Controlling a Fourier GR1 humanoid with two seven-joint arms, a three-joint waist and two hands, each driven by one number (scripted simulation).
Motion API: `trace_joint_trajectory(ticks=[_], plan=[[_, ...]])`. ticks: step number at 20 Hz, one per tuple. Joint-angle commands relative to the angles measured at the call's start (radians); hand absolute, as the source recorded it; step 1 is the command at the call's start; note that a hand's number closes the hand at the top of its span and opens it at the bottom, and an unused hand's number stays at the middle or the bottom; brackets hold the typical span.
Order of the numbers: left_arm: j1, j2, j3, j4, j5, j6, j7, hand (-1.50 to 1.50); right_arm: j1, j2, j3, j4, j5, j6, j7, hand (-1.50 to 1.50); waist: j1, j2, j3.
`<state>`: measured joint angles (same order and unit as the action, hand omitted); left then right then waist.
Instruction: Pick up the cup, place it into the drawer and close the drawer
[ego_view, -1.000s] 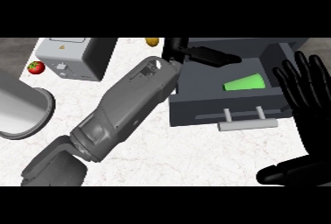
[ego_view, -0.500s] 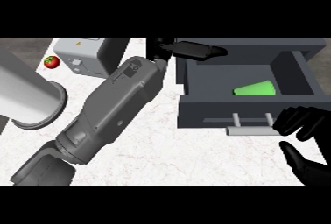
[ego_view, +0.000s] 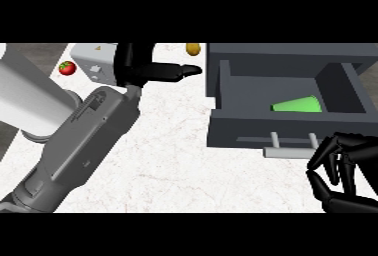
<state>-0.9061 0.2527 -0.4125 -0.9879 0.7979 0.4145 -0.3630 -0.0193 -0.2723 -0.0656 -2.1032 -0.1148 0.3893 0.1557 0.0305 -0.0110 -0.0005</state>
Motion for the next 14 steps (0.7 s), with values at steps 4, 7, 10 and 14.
trace_joint_trajectory(ticks=[4, 7, 10, 14], plan=[[0.303, 0.128, 0.014, -0.313, -0.002, 0.004, 0.053, -1.50, 0.025, 0.019, 0.052, 0.068, 0.160, -0.015, -0.050, 1.50, -0.009, 0.006, 0.001], [0.393, 0.232, 0.063, -0.425, 0.032, -0.056, 0.088, -1.50, -0.030, 0.049, 0.138, 0.122, 0.300, -0.060, -0.063, 1.50, 0.004, 0.006, 0.001], [0.460, 0.223, 0.091, -0.416, 0.038, -0.113, 0.023, -1.50, -0.048, -0.050, 0.127, 0.166, 0.393, -0.014, -0.169, 1.50, -0.004, 0.009, 0.001], [0.503, 0.268, 0.122, -0.433, 0.055, -0.171, 0.035, -1.50, -0.056, -0.078, 0.252, 0.223, 0.635, -0.076, -0.234, 1.50, -0.007, 0.011, 0.001]])
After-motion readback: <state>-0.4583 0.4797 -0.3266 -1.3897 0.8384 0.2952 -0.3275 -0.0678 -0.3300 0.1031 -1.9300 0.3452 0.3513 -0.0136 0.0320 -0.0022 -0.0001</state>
